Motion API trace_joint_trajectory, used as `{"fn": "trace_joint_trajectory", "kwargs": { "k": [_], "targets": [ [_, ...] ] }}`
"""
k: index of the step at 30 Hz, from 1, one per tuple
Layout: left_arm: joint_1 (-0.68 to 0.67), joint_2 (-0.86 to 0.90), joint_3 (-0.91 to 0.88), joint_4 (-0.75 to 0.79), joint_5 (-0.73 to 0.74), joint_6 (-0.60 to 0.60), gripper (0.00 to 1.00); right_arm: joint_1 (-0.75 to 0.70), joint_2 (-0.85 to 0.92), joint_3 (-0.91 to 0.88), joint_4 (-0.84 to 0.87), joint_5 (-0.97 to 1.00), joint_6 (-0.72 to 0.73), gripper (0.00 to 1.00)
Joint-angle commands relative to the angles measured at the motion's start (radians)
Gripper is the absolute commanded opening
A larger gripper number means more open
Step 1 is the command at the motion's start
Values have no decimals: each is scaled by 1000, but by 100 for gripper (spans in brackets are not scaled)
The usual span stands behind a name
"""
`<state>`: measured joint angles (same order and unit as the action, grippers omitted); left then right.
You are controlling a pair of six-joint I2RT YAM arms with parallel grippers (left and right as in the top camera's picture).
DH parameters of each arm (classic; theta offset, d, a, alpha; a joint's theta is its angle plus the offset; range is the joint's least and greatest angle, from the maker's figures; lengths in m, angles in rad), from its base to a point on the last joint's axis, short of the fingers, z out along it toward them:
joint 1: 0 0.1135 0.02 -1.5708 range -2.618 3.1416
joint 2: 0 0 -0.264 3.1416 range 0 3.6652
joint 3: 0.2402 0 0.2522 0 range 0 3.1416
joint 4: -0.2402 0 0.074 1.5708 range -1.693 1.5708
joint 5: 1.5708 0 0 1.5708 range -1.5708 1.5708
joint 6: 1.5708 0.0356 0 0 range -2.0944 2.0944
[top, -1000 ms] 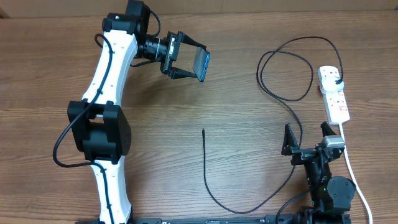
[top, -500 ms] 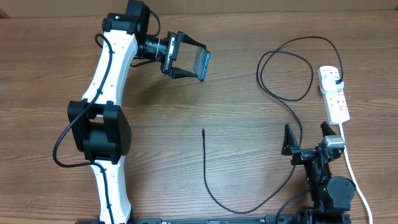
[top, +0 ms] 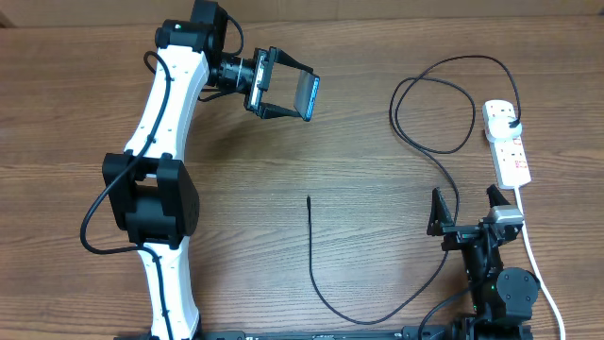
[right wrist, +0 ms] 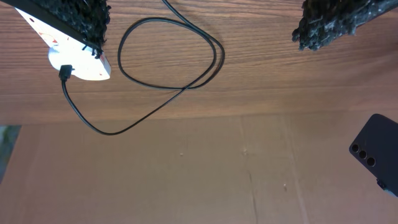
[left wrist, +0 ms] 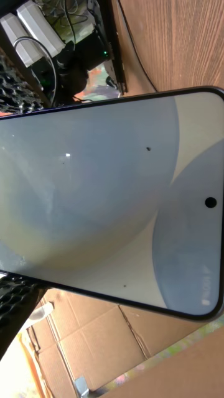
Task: Plug charger to phone and switch on socket
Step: 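Lift the phone with the left gripper and raise it upright, then move the held phone rightward toward the table center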
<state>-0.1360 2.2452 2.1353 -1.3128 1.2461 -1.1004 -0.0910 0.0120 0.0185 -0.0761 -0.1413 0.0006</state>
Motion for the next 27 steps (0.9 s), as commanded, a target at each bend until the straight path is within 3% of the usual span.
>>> {"fn": "trace_joint_trajectory", "kwargs": {
  "k": [1,16,27],
  "targets": [
    [-2,0,34,1,58,-14,4,-1,-9,-10,3,10,-1,100],
    [-12,0,34,0,-144,73,5,-1,-9,-10,3,10,-1,100],
    [-63,0,34,-42,-502,103,4,-1,-9,-10,3,10,-1,100]
  ]
}}
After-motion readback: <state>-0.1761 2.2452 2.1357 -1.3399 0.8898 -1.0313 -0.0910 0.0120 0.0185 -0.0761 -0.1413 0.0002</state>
